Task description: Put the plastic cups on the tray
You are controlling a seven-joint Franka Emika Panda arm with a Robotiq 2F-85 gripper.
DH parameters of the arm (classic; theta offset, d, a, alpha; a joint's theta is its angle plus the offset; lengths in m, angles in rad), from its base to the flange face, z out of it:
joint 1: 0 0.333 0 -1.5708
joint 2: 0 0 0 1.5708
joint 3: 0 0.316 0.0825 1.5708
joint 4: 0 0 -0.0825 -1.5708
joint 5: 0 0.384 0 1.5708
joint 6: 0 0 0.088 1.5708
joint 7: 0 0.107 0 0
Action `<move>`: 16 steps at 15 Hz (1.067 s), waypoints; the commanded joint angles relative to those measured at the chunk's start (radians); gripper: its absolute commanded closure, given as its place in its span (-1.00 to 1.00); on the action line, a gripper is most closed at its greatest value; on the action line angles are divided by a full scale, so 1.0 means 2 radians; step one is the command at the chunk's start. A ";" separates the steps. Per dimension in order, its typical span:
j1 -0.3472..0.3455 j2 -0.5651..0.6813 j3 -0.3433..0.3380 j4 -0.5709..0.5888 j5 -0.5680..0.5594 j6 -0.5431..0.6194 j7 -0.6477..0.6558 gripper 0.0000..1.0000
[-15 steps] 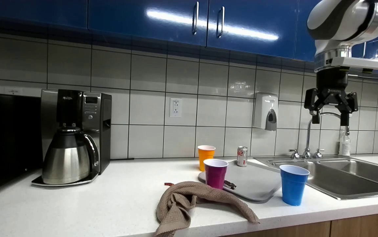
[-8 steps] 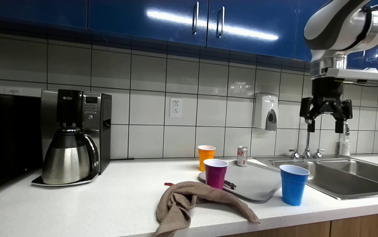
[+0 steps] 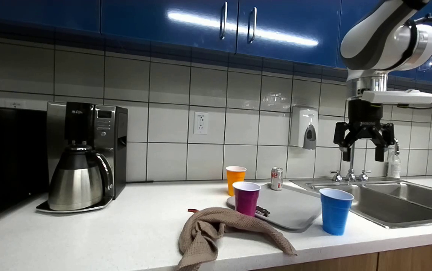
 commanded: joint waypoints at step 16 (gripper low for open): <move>-0.007 0.122 0.064 -0.027 -0.030 0.182 0.136 -1.00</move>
